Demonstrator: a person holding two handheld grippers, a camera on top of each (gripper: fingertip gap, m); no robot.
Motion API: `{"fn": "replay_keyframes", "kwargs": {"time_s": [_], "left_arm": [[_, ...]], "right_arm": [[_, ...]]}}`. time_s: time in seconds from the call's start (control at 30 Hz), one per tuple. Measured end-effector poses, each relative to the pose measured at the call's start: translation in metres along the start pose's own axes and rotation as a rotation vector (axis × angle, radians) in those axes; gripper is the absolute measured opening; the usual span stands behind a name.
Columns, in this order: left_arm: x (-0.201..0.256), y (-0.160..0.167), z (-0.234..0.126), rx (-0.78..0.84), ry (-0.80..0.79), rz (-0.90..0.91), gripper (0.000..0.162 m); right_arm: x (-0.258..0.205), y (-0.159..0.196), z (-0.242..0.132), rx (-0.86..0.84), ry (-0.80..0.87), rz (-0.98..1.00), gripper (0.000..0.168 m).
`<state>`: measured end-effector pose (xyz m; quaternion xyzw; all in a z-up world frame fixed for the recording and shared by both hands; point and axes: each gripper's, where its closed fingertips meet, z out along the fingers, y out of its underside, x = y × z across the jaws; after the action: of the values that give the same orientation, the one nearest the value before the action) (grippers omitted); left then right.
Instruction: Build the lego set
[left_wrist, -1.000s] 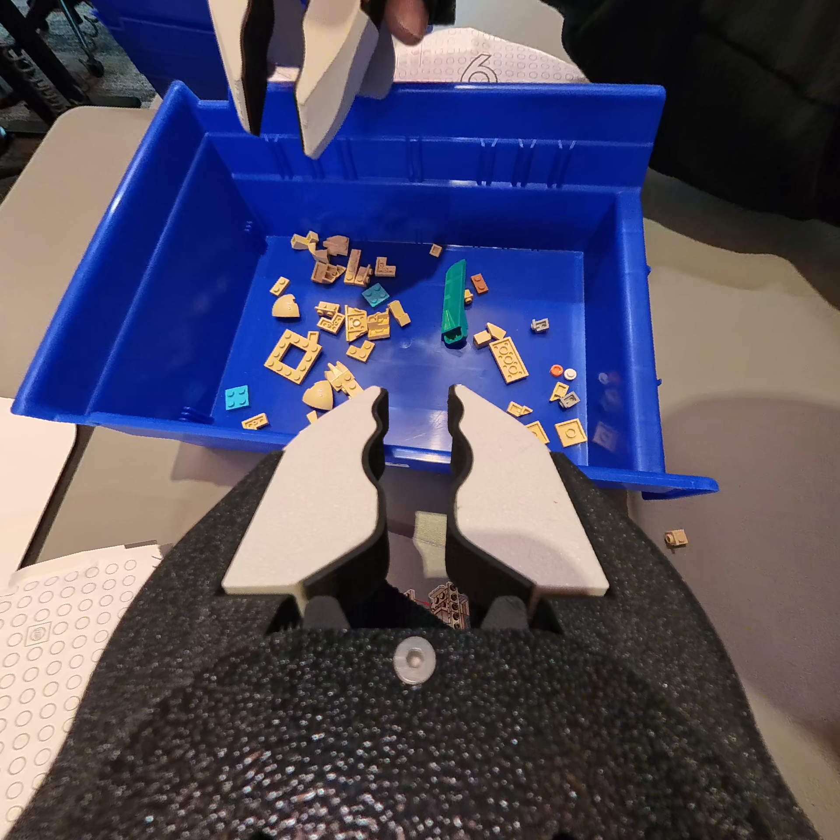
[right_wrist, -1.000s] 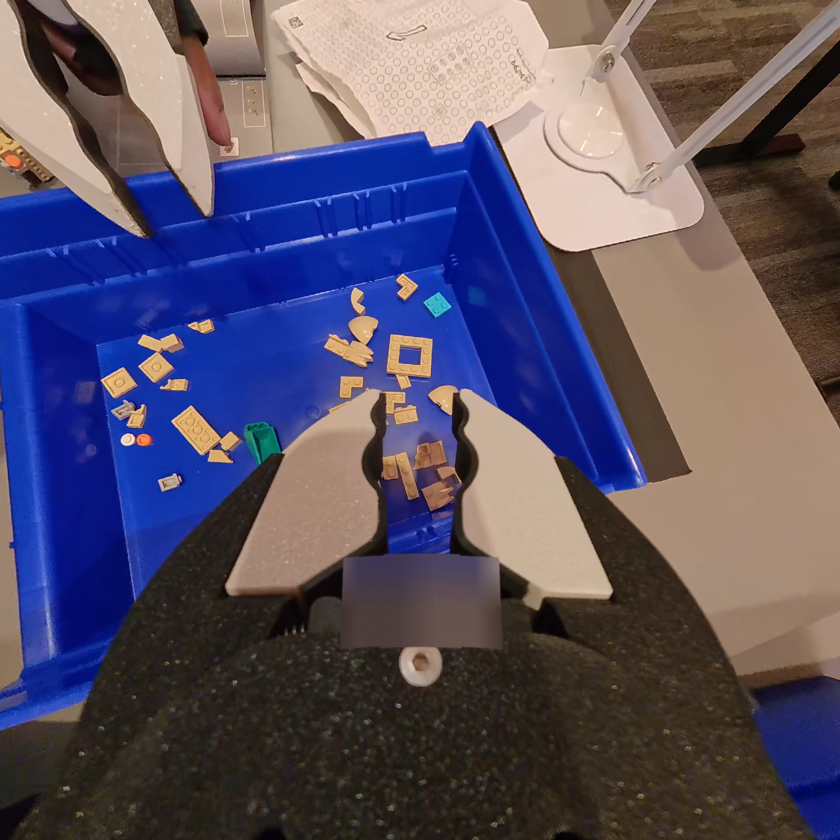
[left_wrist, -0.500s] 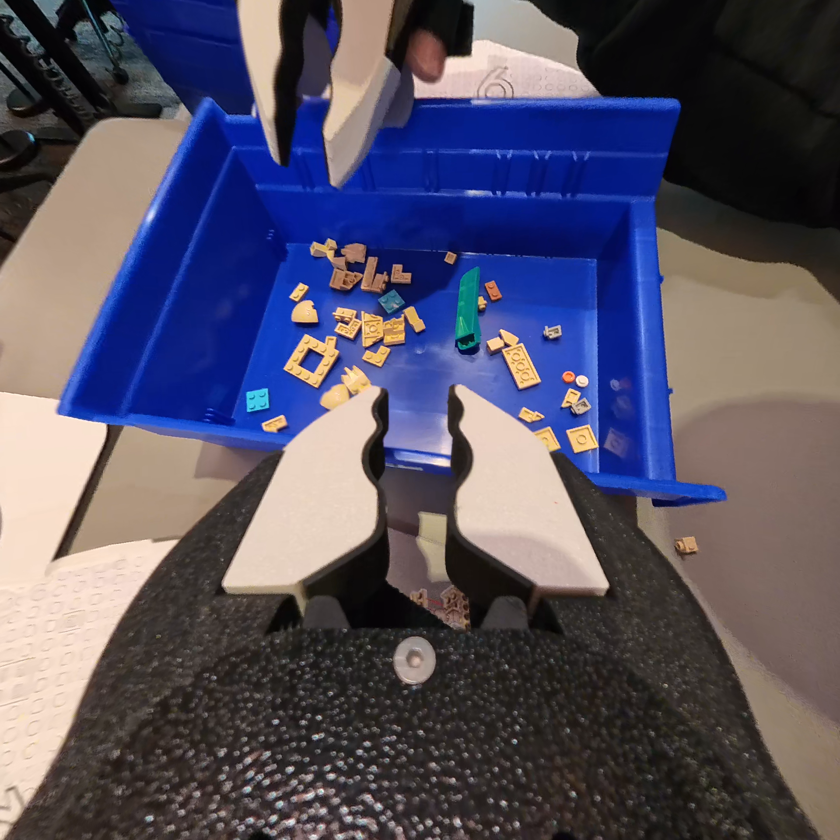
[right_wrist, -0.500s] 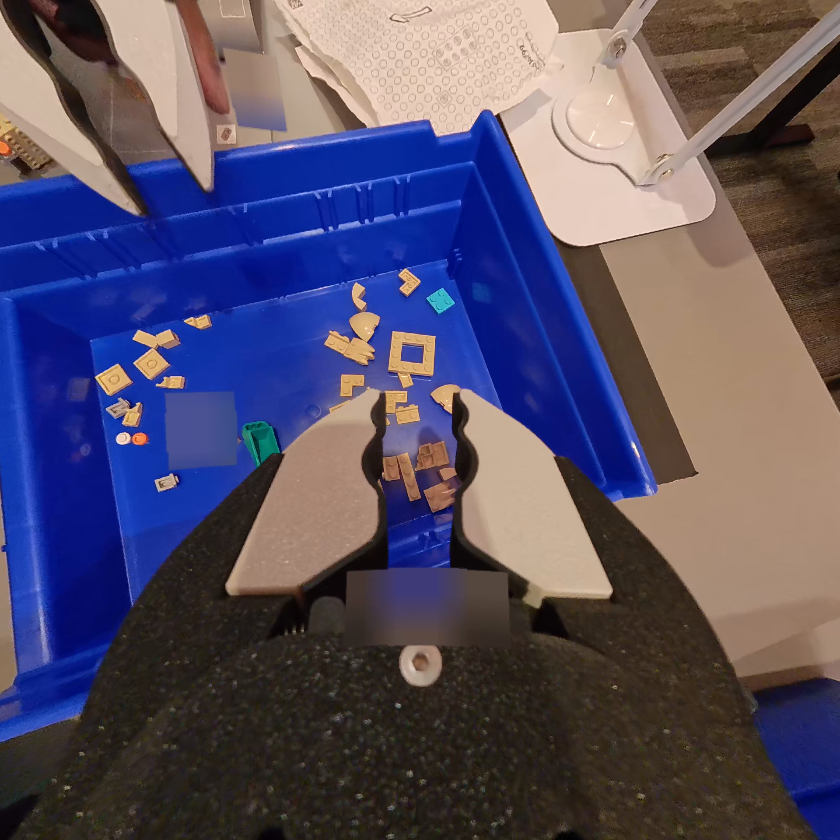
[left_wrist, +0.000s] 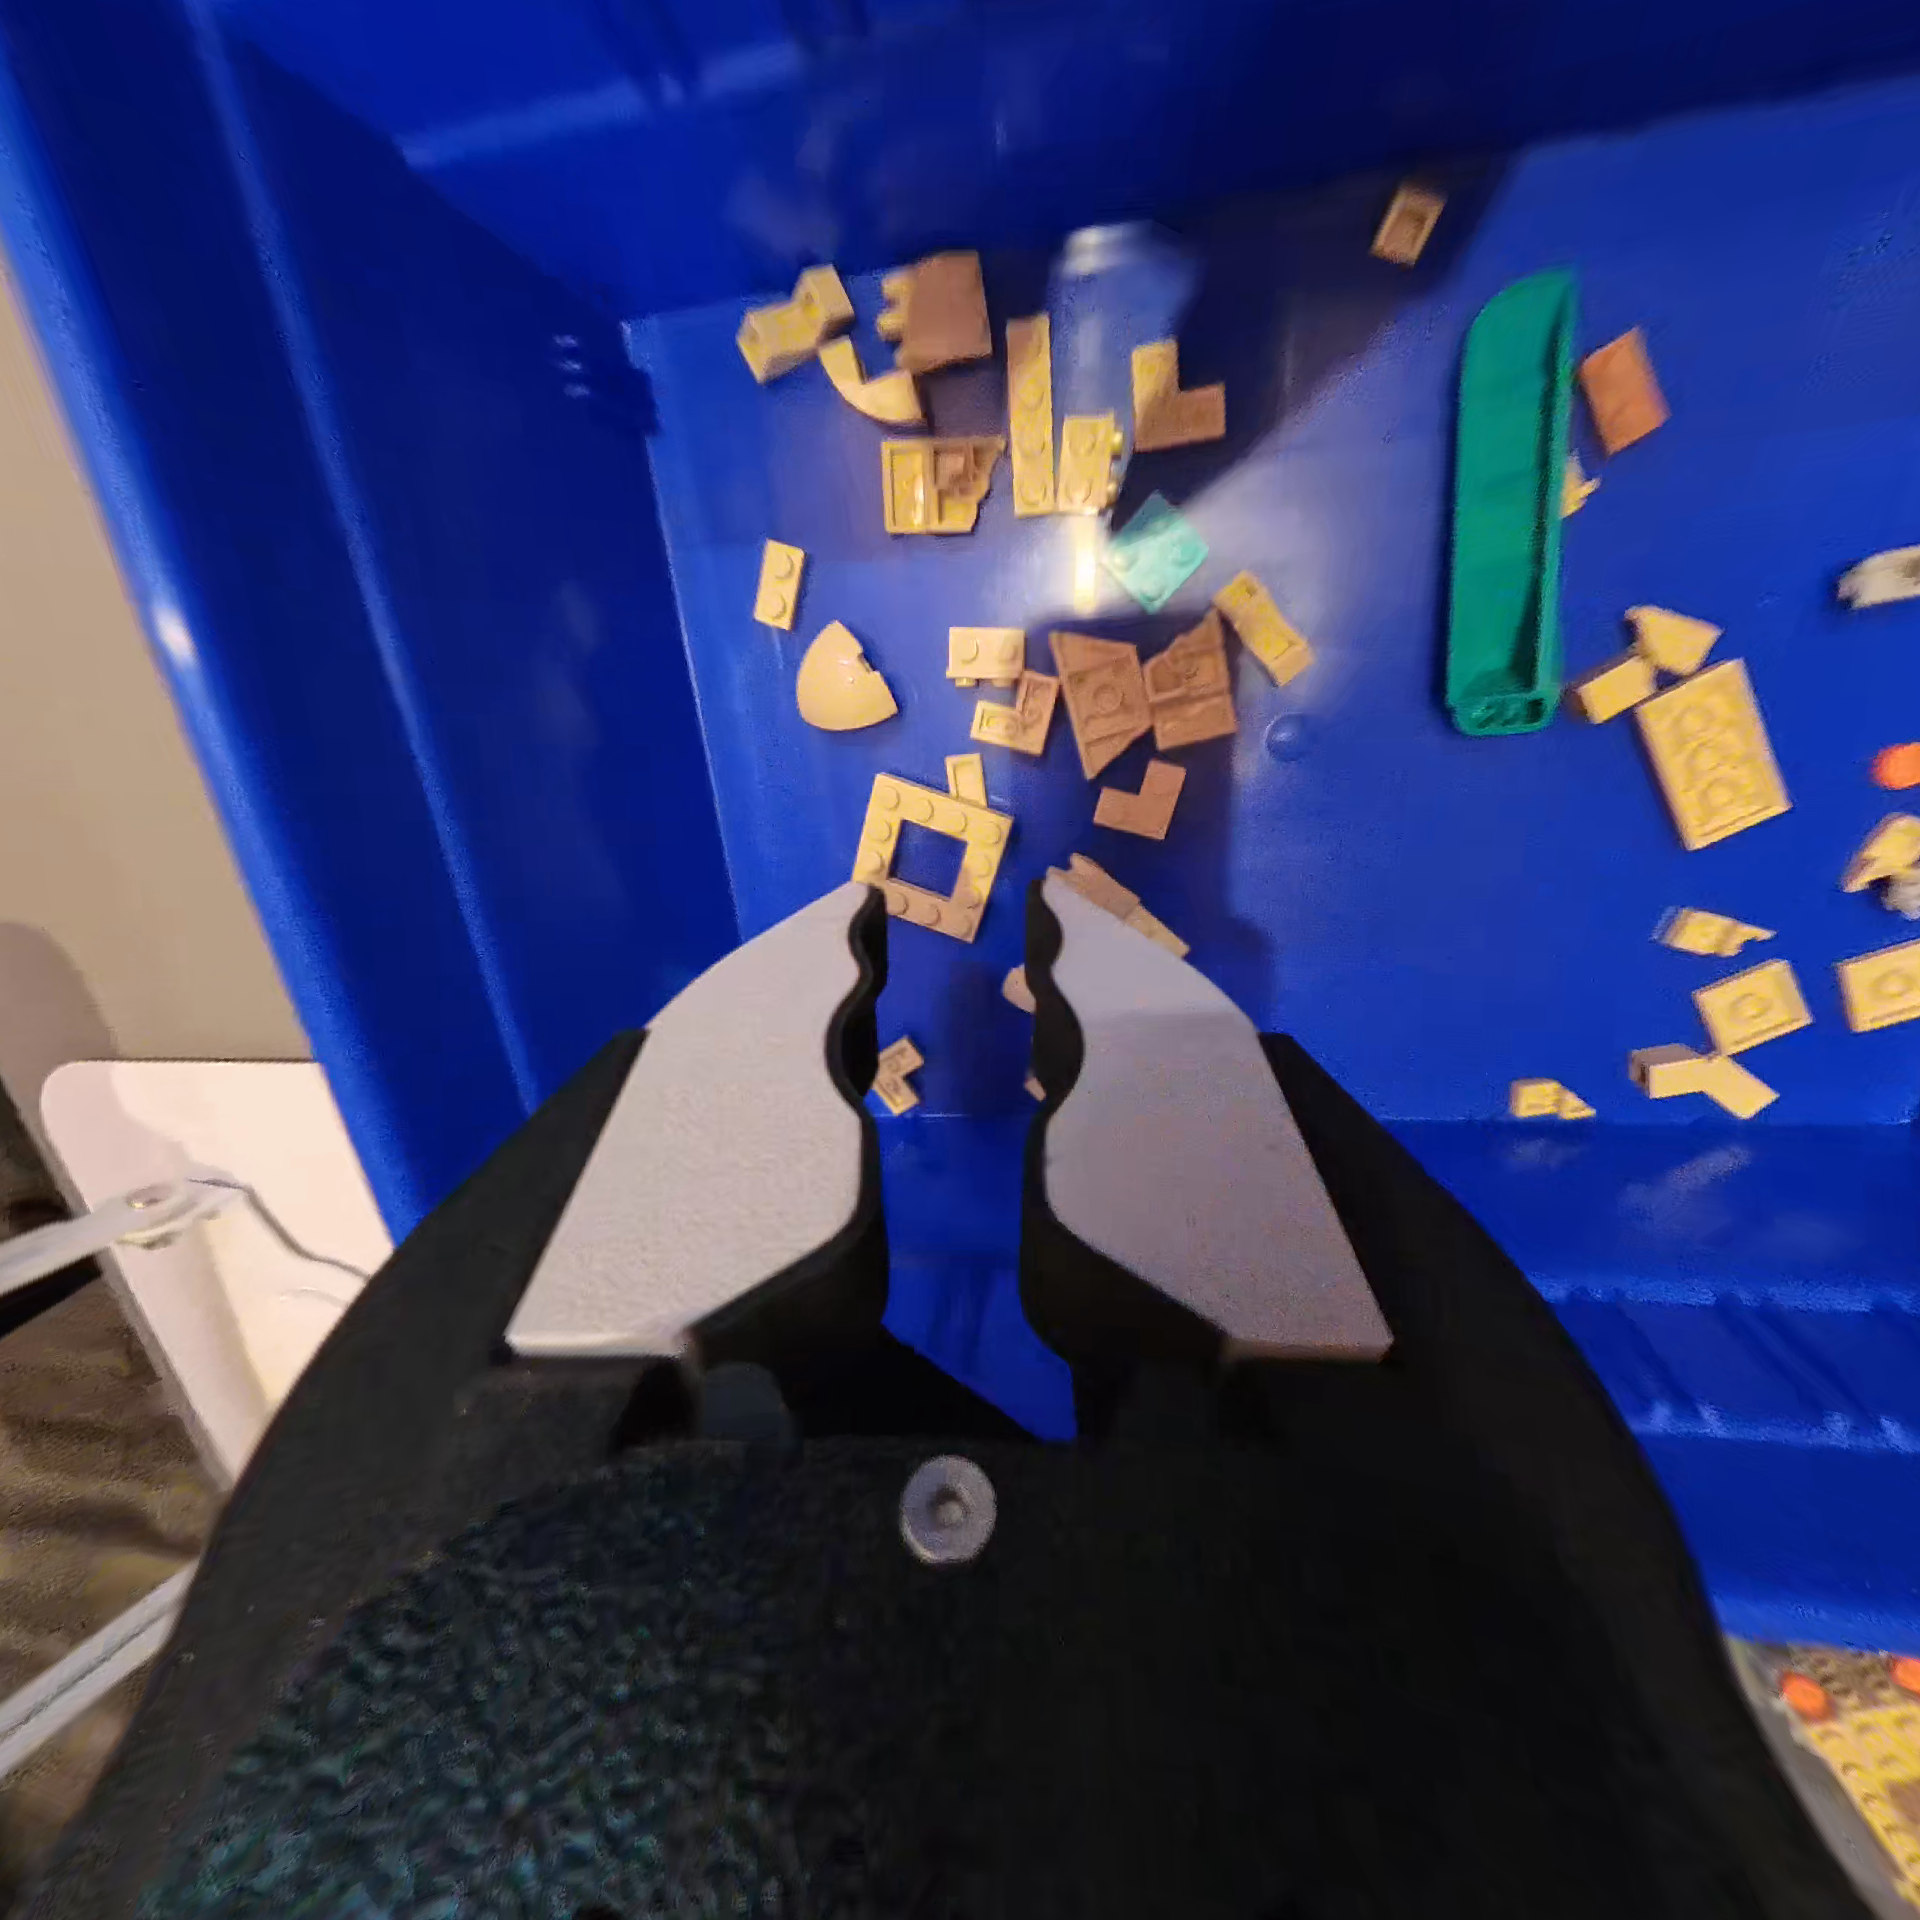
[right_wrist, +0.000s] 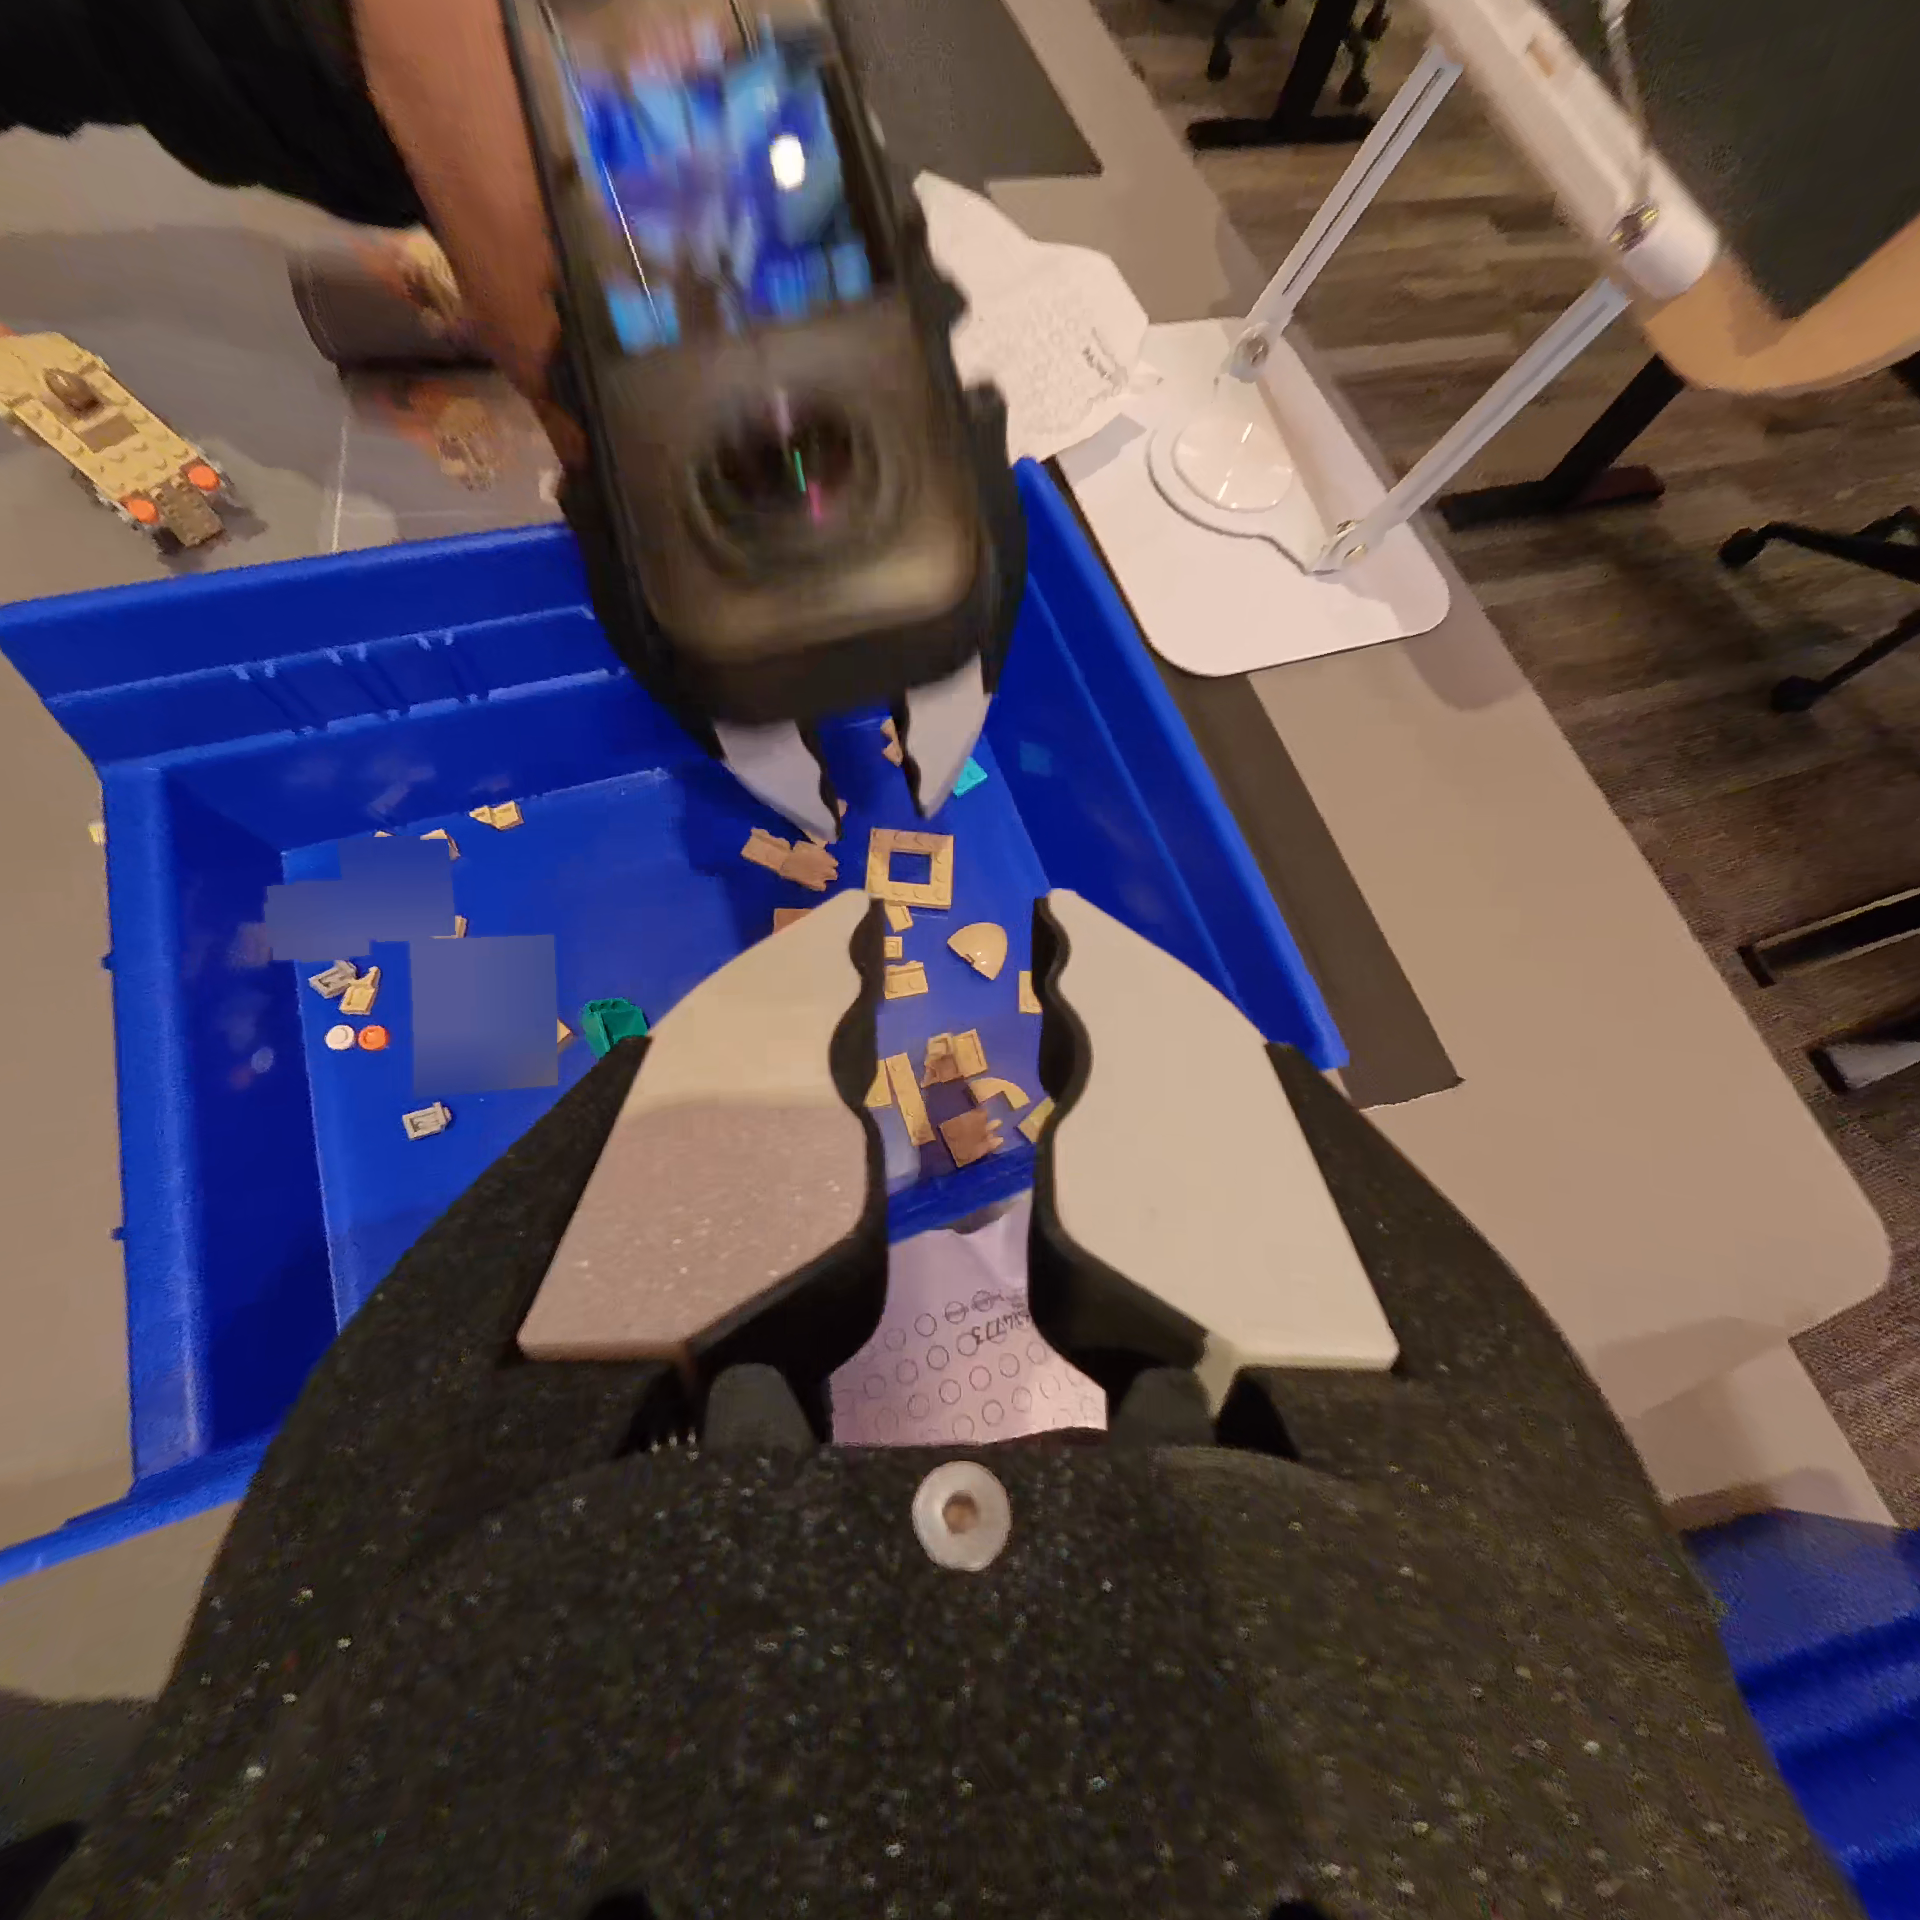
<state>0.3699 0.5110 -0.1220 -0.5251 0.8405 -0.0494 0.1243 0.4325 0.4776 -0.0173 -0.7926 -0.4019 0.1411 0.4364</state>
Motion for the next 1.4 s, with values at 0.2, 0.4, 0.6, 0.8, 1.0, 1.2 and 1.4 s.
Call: {"fn": "replay_keyframes", "kwargs": {"time_s": [0.2,0.4,0.6,0.8,1.0,1.2,1.4], "left_arm": [[0.002,0.006,0.019,-0.178,0.015,0.064,0.025],[-0.001,0.004,0.025,-0.184,0.004,0.038,0.028],[0.0,0.007,0.03,-0.254,0.014,0.022,0.028],[0.005,0.01,0.04,-0.321,0.038,0.023,0.024],[0.008,0.009,0.039,-0.332,0.052,0.025,0.013],[-0.001,0.004,0.025,-0.285,0.031,0.001,0.012],[-0.02,0.001,0.023,-0.253,-0.031,-0.045,0.012]], "right_arm": [[0.008,-0.001,-0.024,0.04,0.048,0.004,0.024],[0.013,0.002,-0.036,0.07,0.056,0.033,0.025],[0.024,0.005,-0.06,0.117,0.113,0.067,0.026],[0.024,-0.002,-0.073,0.175,0.122,0.066,0.025],[0.02,-0.003,-0.063,0.149,0.103,0.048,0.026],[0.019,-0.005,-0.062,0.149,0.103,0.041,0.026],[0.017,-0.008,-0.062,0.153,0.104,0.032,0.025]]}}
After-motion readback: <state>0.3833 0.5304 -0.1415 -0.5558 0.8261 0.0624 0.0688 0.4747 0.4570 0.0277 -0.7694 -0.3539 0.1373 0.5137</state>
